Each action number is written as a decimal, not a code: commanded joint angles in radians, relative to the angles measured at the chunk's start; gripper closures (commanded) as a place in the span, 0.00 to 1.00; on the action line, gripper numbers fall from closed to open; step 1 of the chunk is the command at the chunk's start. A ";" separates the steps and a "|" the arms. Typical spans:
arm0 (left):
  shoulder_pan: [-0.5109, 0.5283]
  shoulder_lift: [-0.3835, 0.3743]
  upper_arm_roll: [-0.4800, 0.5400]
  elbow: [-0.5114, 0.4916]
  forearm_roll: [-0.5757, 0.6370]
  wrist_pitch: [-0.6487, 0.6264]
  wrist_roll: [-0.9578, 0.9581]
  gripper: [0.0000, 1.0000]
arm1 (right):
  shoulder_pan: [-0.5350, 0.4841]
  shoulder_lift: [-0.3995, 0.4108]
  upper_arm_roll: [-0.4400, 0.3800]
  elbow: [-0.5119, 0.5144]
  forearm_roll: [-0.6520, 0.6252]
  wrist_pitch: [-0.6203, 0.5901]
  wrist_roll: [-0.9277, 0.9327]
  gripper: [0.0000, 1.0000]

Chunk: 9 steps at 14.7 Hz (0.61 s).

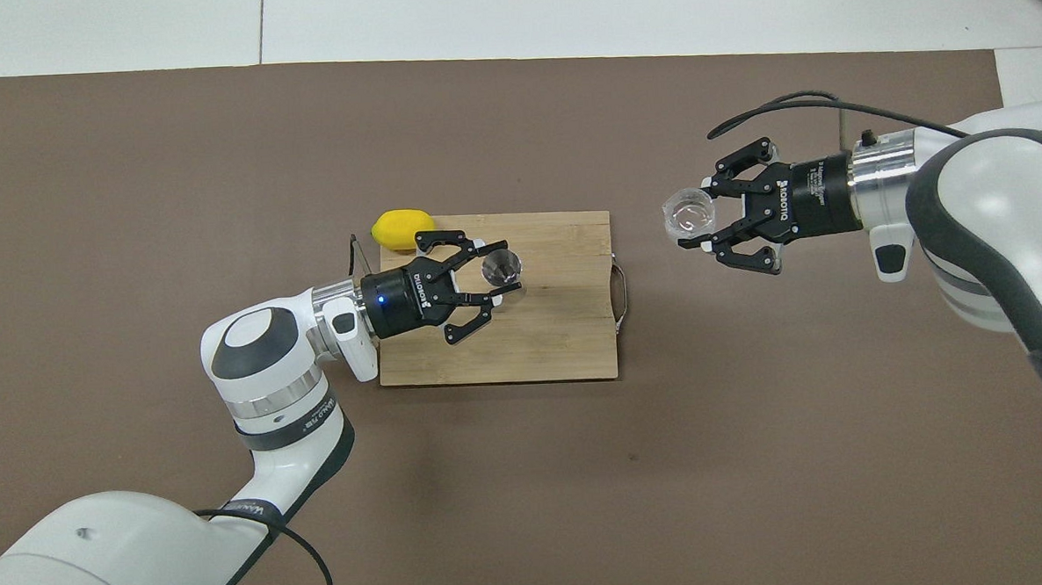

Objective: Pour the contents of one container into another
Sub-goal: 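Place the metal cup on the cutting board with the left gripper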

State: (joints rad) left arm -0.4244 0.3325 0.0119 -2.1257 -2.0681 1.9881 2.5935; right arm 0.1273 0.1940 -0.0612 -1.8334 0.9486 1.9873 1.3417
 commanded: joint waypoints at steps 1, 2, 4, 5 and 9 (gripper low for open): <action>-0.016 -0.001 0.014 -0.010 -0.030 0.017 0.080 0.69 | 0.012 -0.013 0.001 -0.010 -0.024 0.022 -0.016 1.00; -0.016 0.002 0.014 -0.011 -0.033 0.017 0.100 0.69 | 0.018 -0.013 0.001 -0.012 -0.024 0.022 -0.022 1.00; -0.016 0.013 0.014 -0.013 -0.035 0.015 0.103 0.66 | 0.031 -0.016 0.001 -0.020 -0.024 0.021 -0.033 1.00; -0.019 0.016 0.014 -0.013 -0.036 0.017 0.117 0.66 | 0.044 -0.018 0.001 -0.020 -0.028 0.012 -0.033 1.00; -0.030 0.022 0.014 -0.014 -0.052 0.021 0.155 0.61 | 0.078 -0.018 0.001 -0.020 -0.056 0.007 -0.030 1.00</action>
State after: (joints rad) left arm -0.4303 0.3617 0.0150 -2.1269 -2.0851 1.9920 2.7090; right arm 0.1896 0.1940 -0.0603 -1.8364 0.9173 1.9893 1.3255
